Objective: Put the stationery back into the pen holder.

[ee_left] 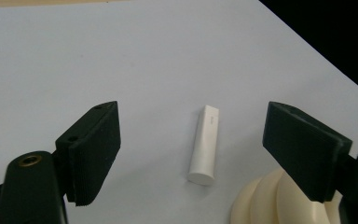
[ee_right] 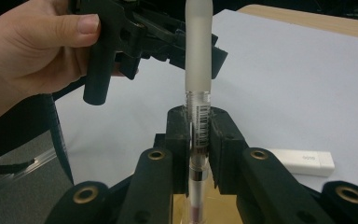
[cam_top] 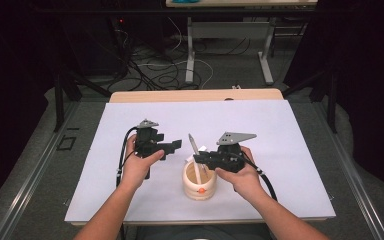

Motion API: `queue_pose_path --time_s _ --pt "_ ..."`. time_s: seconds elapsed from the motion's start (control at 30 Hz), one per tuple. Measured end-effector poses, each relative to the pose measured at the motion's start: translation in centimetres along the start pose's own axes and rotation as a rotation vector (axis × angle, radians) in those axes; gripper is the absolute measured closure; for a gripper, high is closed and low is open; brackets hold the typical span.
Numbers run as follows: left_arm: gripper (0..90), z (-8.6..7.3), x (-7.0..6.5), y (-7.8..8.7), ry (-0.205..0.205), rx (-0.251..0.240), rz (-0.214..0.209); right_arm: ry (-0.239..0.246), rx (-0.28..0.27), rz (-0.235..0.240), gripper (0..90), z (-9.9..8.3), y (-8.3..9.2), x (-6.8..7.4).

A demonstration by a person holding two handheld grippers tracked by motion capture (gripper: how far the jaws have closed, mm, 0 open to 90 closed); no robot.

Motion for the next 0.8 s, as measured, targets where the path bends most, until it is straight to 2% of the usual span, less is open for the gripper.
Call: queue_pose_path --time_s 0.6,0.73,0.8 --pt "22.0 -0.8 0.3 -0.2 0.016 0.017 0.005 -0.055 0.037 0.003 79.5 -2.1 -0.1 -0.5" --pt "23.2 -0.9 0.3 -0.2 0.018 0.022 0.008 -0.059 0.049 0.016 73.1 -2.3 0.2 -0.5" --pt "23.8 -1.0 0.4 -0.2 0.016 0.023 0.010 -0.062 0.031 0.008 68.4 -2.1 0.4 -0.6"
Point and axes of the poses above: each handheld gripper's, and its own axes: y roughly backward along the jaws, z roughly out of its top, x roughly to its left, the point moved 9 cm from there along -y, roughly forward along the jaws, and after that the axes turned 13 degrees about -z, right-handed, at the moved point
